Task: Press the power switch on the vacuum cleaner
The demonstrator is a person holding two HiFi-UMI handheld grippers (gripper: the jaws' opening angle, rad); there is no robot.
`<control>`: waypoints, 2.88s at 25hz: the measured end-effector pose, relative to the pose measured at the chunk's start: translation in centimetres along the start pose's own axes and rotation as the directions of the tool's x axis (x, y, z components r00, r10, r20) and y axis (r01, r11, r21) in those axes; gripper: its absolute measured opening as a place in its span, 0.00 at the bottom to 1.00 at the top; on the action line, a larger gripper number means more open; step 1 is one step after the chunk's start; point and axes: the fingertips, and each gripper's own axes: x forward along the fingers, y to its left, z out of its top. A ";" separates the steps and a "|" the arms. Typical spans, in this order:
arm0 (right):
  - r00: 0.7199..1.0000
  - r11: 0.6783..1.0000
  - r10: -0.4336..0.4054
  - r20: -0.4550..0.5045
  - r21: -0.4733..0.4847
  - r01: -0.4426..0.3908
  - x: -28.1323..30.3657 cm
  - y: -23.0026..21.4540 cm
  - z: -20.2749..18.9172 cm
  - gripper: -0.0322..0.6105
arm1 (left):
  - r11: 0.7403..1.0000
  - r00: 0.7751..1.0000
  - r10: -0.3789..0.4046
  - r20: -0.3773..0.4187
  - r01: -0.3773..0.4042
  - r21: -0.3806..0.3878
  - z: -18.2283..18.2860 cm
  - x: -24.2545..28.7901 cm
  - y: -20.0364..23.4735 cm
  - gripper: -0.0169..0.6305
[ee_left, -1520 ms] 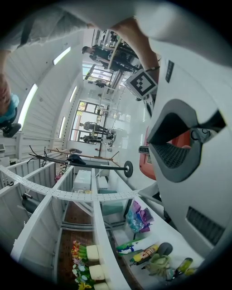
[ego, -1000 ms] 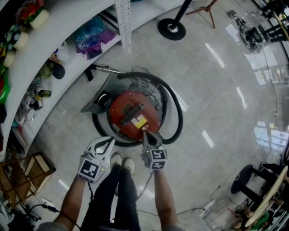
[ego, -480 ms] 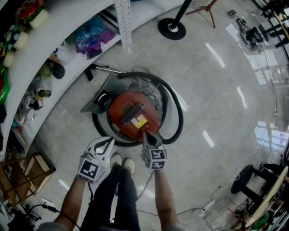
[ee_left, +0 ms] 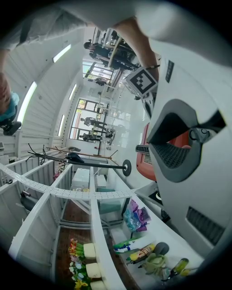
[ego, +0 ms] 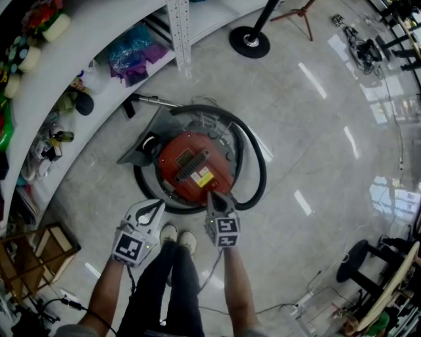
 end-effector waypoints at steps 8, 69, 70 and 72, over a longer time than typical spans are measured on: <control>1.000 1.000 -0.013 0.009 0.002 0.013 0.1 0.0 0.1 0.07 | 1.000 1.000 -0.003 0.002 0.003 0.005 -0.1 0.1 0.0 0.04; 0.955 1.000 -0.006 0.295 0.020 0.000 -20.6 7.9 12.9 0.07 | 0.996 0.992 0.032 0.123 -0.043 0.084 12.7 -9.4 -4.4 0.04; 0.956 1.000 -0.004 0.294 0.025 -0.003 -21.0 8.3 13.1 0.07 | 0.995 0.992 0.032 0.125 -0.043 0.086 13.0 -9.9 -4.5 0.04; 0.955 1.000 0.002 0.296 0.028 -0.010 -21.9 9.0 13.7 0.07 | 0.995 0.991 0.032 0.129 -0.044 0.092 13.8 -10.8 -4.6 0.04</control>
